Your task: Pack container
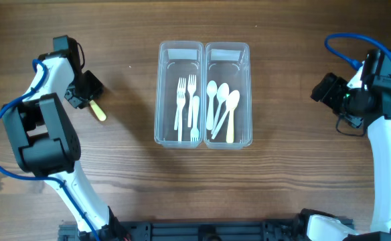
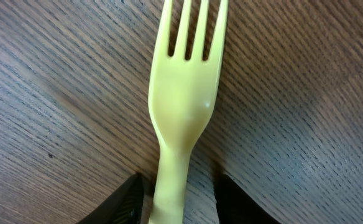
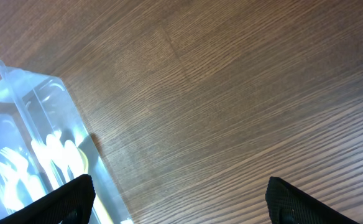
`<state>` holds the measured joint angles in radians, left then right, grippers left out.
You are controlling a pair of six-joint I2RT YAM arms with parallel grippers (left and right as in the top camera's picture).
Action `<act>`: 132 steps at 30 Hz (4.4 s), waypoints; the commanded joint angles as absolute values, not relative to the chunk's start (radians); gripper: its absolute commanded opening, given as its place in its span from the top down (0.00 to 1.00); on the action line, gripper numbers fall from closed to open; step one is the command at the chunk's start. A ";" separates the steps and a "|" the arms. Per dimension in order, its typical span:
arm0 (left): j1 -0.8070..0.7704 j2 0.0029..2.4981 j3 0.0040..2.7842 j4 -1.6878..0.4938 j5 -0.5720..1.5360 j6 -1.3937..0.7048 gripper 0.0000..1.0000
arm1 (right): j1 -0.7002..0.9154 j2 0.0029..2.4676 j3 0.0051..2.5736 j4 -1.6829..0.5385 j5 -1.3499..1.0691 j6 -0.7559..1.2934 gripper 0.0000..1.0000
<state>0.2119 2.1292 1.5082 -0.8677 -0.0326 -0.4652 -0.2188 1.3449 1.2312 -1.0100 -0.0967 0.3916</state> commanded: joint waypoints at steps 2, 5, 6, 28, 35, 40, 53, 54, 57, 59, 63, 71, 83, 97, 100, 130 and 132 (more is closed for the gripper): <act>0.221 2.141 1.504 -0.875 -0.046 -0.449 0.75 | -0.220 1.353 1.243 -1.014 -0.104 0.392 0.12; 0.221 2.141 1.504 -0.888 -0.046 -0.449 0.81 | -0.220 1.353 1.243 -1.014 -0.104 0.392 0.12; 0.221 2.141 1.503 -0.891 -0.046 -0.449 0.83 | -0.220 1.353 1.243 -1.014 -0.104 0.392 0.12; -0.389 1.710 1.629 -1.053 0.004 -0.189 0.96 | -0.220 1.353 1.243 -1.018 -0.105 0.395 0.12; -0.434 1.955 1.599 -0.943 -0.021 -0.220 0.65 | -0.220 1.353 1.243 -1.021 -0.114 0.396 0.13; -0.434 1.889 1.668 -1.032 -0.086 -0.216 0.52 | -0.220 1.353 1.243 -1.022 -0.135 0.391 0.11; -0.342 1.224 1.716 -1.218 -0.361 -0.212 0.36 | -0.220 1.053 1.350 -0.963 -0.403 0.113 0.34; -0.337 1.129 1.716 -1.234 -0.361 -0.213 0.26 | -0.220 0.968 1.391 -0.952 -0.397 0.103 0.28; -0.337 0.993 1.716 -1.285 -0.361 -0.213 0.01 | -0.220 0.824 1.421 -0.933 -0.396 0.074 0.23; -0.337 0.886 1.715 -1.349 -0.361 -0.217 0.00 | -0.220 0.710 1.421 -0.965 -0.397 0.066 0.18; -0.337 0.793 1.715 -1.436 -0.366 -0.216 0.00 | -0.220 0.658 1.420 -1.036 -0.398 0.067 0.01; -0.337 0.785 1.715 -1.475 -0.387 -0.216 0.00 | -0.220 0.658 1.416 -1.042 -0.397 0.067 0.00; -0.337 0.785 1.715 -1.475 -0.387 -0.216 0.00 | -0.220 0.658 1.415 -1.067 -0.397 0.067 0.00; -0.337 0.785 1.715 -1.475 -0.387 -0.216 0.00 | -0.220 0.554 0.945 -0.758 -0.369 -0.041 0.00; -0.337 0.785 1.715 -1.475 -0.387 -0.216 0.00 | -0.220 0.461 0.727 -0.630 -0.406 -0.042 0.00; -0.337 0.785 1.715 -1.475 -0.387 -0.216 0.00 | -0.042 0.004 0.130 -0.374 -0.359 0.027 0.00; -0.337 0.785 1.715 -1.475 -0.387 -0.216 0.00 | -0.042 0.004 0.130 -0.374 -0.359 0.027 0.00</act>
